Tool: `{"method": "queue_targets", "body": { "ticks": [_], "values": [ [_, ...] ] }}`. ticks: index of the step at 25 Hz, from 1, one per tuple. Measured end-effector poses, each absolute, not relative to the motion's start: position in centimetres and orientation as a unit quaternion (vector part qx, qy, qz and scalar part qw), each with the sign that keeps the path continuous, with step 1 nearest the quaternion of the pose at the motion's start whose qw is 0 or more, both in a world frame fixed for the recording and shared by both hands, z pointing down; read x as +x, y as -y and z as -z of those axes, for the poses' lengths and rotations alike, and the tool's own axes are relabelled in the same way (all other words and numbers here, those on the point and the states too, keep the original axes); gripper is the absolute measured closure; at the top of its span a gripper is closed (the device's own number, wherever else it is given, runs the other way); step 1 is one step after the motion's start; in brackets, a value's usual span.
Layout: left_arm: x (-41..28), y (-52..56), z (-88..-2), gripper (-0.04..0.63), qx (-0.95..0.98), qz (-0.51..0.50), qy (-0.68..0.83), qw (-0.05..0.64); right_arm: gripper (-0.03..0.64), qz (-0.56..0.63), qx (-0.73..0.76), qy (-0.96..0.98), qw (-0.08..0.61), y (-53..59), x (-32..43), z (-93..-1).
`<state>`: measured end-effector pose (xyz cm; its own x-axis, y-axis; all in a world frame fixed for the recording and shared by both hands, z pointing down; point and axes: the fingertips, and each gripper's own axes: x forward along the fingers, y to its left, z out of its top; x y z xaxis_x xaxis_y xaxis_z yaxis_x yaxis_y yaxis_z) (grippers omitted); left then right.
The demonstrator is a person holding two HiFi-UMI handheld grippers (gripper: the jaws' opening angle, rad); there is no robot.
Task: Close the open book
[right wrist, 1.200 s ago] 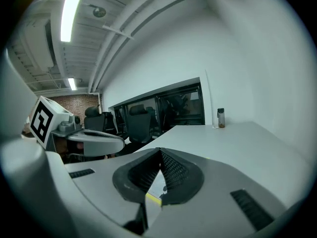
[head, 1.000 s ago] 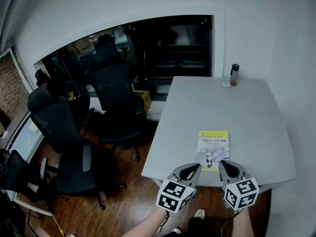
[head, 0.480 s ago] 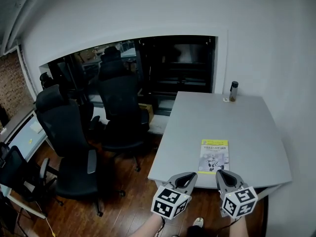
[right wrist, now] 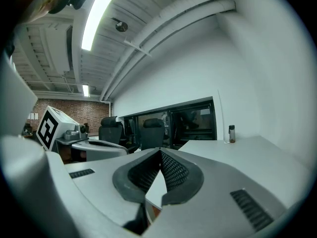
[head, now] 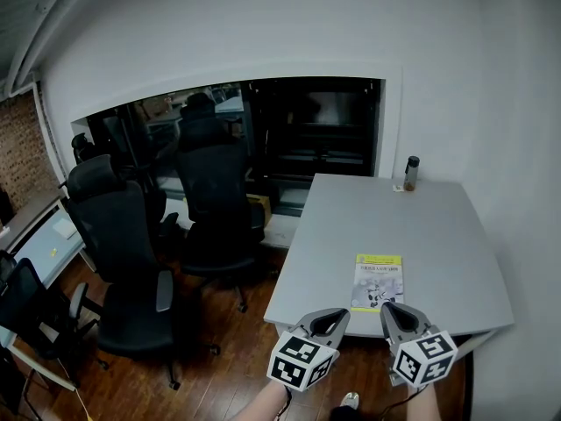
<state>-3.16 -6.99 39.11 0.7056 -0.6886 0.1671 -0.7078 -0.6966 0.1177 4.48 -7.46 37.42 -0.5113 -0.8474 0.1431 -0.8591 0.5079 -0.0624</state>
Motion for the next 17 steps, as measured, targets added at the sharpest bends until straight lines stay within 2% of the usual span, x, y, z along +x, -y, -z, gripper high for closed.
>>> {"method": "queue_targets", "body": {
  "ticks": [17],
  "values": [
    [-2.2, 5.6, -38.6, 0.591, 0.923, -0.052, 0.373, 0.081, 0.614, -0.052, 0.486, 0.872, 0.038, 5.9, 4.7, -36.5]
  ]
}}
